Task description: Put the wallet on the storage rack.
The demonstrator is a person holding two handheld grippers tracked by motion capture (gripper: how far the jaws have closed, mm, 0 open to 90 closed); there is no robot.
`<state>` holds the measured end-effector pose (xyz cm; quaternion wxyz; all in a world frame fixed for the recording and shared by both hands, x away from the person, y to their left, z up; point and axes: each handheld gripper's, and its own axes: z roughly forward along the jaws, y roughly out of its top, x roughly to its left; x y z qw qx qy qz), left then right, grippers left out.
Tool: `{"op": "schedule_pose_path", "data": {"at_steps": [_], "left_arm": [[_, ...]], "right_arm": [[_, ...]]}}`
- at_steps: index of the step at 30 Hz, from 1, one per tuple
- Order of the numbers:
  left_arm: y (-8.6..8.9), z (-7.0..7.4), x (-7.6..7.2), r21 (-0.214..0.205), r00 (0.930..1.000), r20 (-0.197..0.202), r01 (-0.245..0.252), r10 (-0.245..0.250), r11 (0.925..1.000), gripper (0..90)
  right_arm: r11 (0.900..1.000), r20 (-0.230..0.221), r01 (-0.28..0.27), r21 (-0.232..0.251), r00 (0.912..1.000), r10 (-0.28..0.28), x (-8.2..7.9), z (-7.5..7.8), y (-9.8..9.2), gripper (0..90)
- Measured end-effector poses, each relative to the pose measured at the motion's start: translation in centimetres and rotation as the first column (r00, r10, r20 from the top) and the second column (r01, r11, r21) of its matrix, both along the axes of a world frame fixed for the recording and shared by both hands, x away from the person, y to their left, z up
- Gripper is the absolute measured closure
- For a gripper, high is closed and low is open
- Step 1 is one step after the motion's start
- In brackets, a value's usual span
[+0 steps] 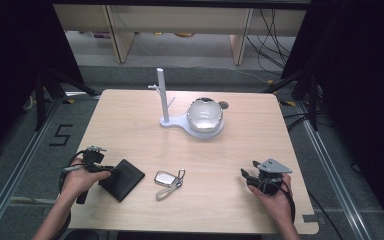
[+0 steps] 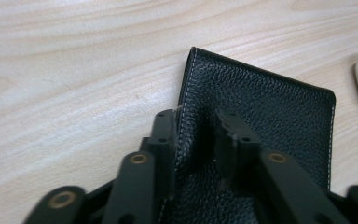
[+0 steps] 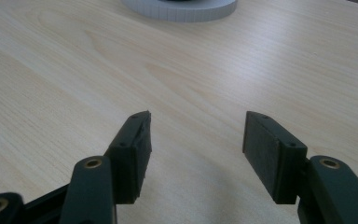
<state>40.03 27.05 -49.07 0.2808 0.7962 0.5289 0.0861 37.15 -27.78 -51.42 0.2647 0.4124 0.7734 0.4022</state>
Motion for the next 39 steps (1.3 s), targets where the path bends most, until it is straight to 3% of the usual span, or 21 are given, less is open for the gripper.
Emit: {"op": "schedule_pose_path", "data": {"at_steps": [2,4,9,12,13,14,16,18,19,21,22,24,25,27,28,30,33,34,36,38,39], "left_arm": [[-0.2,0.1,0.0,0.023,0.9998,0.017,0.014,-0.014,0.9996,76.5],[-0.2,0.2,0.0,0.033,0.9998,0.010,0.019,-0.019,0.9993,78.1],[0.1,0.2,-0.5,-0.020,0.9988,0.043,0.026,-0.025,0.9995,87.2],[-0.2,0.2,-0.8,-0.011,0.9974,0.069,0.021,-0.020,0.9997,87.5],[-0.4,0.0,-0.9,-0.037,0.9951,0.098,-0.003,0.007,0.9993,87.6],[-0.2,0.2,-0.9,-0.029,0.9968,0.079,0.010,-0.007,0.9995,87.7],[-0.1,0.3,-1.2,-0.064,0.9945,0.104,0.009,-0.003,0.9979,87.8],[0.2,1.0,-1.6,-0.083,0.9934,0.111,0.039,-0.029,0.9958,87.9],[0.3,1.2,-1.9,-0.104,0.9912,0.128,0.049,-0.035,0.9934,87.9],[0.1,1.6,-2.4,-0.156,0.9851,0.168,0.063,-0.037,0.9858,87.9],[0.1,1.8,-2.6,-0.162,0.9796,0.193,0.088,-0.056,0.9828,87.9],[-0.3,1.7,-3.1,-0.221,0.9699,0.241,0.092,-0.037,0.9710,87.9],[-0.4,1.8,-3.3,-0.228,0.9600,0.275,0.118,-0.052,0.9664,87.9],[-0.6,1.8,-3.7,-0.253,0.9504,0.308,0.124,-0.042,0.9594,87.9],[-0.7,1.9,-3.9,-0.263,0.9462,0.321,0.126,-0.036,0.9565,87.9],[-0.9,2.0,-4.1,-0.300,0.9314,0.363,0.146,-0.029,0.9427,87.9],[-1.4,2.5,-4.2,-0.322,0.9125,0.408,0.179,-0.035,0.9297,87.9],[-1.5,2.6,-4.2,-0.329,0.9069,0.419,0.195,-0.042,0.9240,87.9],[-2.0,2.9,-4.0,-0.337,0.8975,0.438,0.213,-0.048,0.9173,87.9],[-2.5,3.2,-3.8,-0.361,0.8861,0.460,0.243,-0.054,0.9005,87.9],[-2.8,3.4,-3.6,-0.364,0.8791,0.473,0.258,-0.062,0.8949,87.9]], "right_arm": [[1.0000,-0.007,0.003,0.006,1.0000,-0.003,0.0,0.0,0.0,43.1],[1.0000,-0.004,0.004,0.003,1.0000,-0.004,0.0,0.0,0.0,43.1],[1.0000,-0.005,0.005,0.007,1.0000,-0.005,0.0,0.1,-0.1,43.2],[0.9999,-0.006,0.006,0.009,1.0000,-0.006,0.0,0.1,-0.1,43.2],[0.9999,-0.004,0.007,0.009,1.0000,-0.007,0.0,0.1,-0.1,43.2],[0.9999,-0.004,0.007,0.009,1.0000,-0.007,0.0,0.1,-0.1,43.2],[0.9999,-0.004,0.007,0.008,1.0000,-0.007,0.0,0.1,-0.1,43.2],[0.9999,-0.002,0.007,0.008,1.0000,-0.007,-0.1,0.1,0.0,43.2],[0.9998,-0.022,0.007,0.019,0.9997,-0.007,-0.2,0.1,0.0,43.4],[0.9997,-0.018,0.002,0.023,0.9998,-0.002,-0.2,0.1,0.0,45.3],[0.9998,-0.002,0.002,0.020,1.0000,-0.002,-0.1,0.1,-0.1,45.9],[0.9985,-0.033,-0.002,0.054,0.9994,0.004,-0.2,0.0,-0.2,48.2],[0.9980,-0.030,-0.009,0.063,0.9995,0.011,-0.2,0.1,-0.2,48.6],[0.9937,-0.063,-0.034,0.107,0.9971,0.041,-0.3,0.5,0.0,49.9],[0.9915,-0.063,-0.040,0.124,0.9969,0.048,-0.4,0.7,0.1,50.4],[0.9858,-0.047,-0.081,0.147,0.9950,0.088,-0.4,1.6,0.5,51.4],[0.9754,-0.039,-0.124,0.182,0.9903,0.133,-0.4,3.0,1.5,51.4],[0.9688,-0.028,-0.162,0.187,0.9850,0.170,-0.2,3.6,1.9,51.4],[0.9625,-0.030,-0.183,0.200,0.9808,0.193,-0.1,4.4,3.0,51.2],[0.9538,-0.061,-0.225,0.199,0.9686,0.241,0.2,5.4,3.9,50.5],[0.9475,-0.051,-0.238,0.213,0.9658,0.254,0.3,5.6,4.3,50.1]]}}
